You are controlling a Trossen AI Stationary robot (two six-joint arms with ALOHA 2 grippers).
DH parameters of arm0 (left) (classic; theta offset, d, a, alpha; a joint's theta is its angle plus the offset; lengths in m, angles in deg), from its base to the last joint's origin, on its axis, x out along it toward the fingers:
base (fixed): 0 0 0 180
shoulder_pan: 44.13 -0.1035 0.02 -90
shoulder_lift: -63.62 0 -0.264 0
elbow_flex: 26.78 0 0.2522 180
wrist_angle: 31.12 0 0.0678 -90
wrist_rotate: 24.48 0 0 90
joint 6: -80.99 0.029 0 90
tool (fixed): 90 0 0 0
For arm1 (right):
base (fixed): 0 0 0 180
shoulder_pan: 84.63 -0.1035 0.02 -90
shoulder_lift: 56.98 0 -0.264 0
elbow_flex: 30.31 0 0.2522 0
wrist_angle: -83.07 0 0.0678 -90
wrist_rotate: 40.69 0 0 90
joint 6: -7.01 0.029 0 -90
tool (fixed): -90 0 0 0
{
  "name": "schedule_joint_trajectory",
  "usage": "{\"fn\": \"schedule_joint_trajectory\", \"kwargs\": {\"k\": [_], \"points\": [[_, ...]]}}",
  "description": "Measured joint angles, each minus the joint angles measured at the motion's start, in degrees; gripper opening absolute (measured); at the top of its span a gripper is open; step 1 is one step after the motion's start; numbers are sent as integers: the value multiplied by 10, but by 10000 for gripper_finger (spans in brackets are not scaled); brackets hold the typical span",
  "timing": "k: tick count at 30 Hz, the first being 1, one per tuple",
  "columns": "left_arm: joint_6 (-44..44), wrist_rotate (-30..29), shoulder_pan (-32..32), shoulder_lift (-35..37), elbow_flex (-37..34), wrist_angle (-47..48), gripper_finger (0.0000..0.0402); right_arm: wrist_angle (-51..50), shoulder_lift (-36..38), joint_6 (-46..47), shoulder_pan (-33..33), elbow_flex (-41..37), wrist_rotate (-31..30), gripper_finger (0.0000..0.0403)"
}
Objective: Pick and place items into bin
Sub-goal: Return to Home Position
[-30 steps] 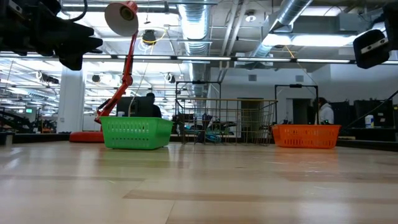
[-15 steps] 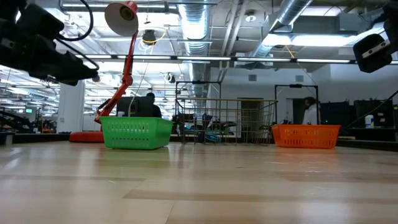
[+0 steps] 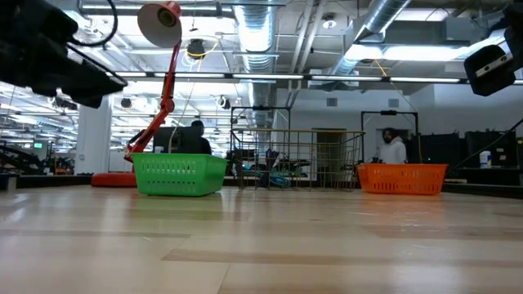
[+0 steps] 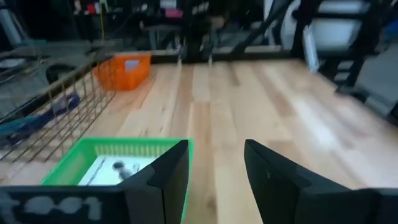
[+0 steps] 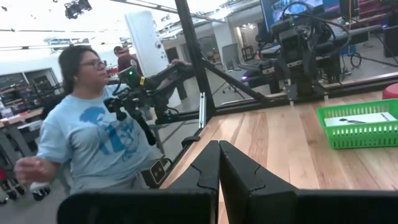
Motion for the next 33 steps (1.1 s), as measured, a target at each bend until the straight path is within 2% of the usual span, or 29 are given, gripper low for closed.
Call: {"fn": "schedule_joint_trajectory", "kwargs": {"k": [8, 20, 33], "points": [[0, 7, -7, 136, 1, 1, 146, 0, 0, 0, 0, 0, 0, 0], [0, 5, -35, 137, 2, 1, 146, 0, -2, 0, 0, 0, 0, 0], [9, 4, -36, 137, -6, -22, 146, 0, -2, 0, 0, 0, 0, 0]]}}
